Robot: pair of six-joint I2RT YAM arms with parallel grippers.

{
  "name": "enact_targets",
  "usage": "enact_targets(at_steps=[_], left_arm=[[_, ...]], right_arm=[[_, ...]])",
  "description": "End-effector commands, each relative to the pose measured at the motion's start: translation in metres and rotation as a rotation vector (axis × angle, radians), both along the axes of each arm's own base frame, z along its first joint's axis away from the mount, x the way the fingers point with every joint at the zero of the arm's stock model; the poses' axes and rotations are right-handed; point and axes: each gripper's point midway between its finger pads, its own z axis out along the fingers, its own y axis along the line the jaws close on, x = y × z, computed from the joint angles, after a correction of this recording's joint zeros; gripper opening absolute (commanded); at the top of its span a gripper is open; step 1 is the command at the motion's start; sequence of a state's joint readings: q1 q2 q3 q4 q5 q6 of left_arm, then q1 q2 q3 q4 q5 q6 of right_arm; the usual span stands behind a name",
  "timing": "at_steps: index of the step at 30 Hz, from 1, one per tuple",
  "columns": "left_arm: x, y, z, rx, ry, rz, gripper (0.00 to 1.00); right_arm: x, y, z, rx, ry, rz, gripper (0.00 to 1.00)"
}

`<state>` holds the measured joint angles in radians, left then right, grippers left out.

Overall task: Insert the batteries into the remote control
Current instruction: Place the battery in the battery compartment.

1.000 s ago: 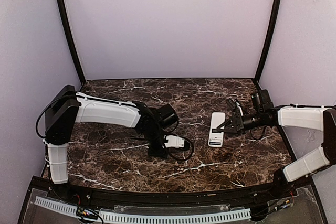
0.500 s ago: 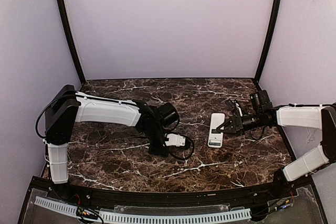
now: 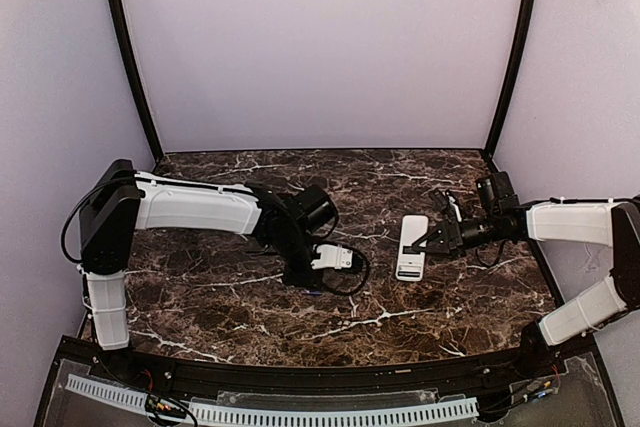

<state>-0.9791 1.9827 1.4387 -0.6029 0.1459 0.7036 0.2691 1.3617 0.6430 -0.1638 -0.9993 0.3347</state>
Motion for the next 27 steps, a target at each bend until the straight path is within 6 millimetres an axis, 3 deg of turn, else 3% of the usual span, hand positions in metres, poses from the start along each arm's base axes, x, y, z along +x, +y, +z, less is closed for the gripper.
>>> enact_targets(at_steps=[1, 14, 21, 24, 27], left_arm=[[-0.010, 0.011, -0.013, 0.039, 0.050, -0.013, 0.30], [-0.019, 0.014, -0.034, 0.080, 0.121, -0.011, 0.24], [-0.018, 0.014, -0.033, 0.087, 0.111, -0.009, 0.10], [-0.017, 0.003, -0.020, 0.017, 0.112, -0.009, 0.02], [-0.016, -0.019, 0.018, -0.148, 0.086, -0.021, 0.00]], right_arm=[[0.006, 0.001, 0.005, 0.019, -0.019, 0.002, 0.00], [0.012, 0.003, -0.004, 0.026, 0.010, -0.007, 0.00], [0.018, 0.008, -0.010, 0.065, 0.025, -0.010, 0.00], [0.019, 0.013, -0.011, 0.076, 0.037, 0.001, 0.00], [0.017, 0.025, -0.011, 0.076, 0.036, 0.031, 0.00]])
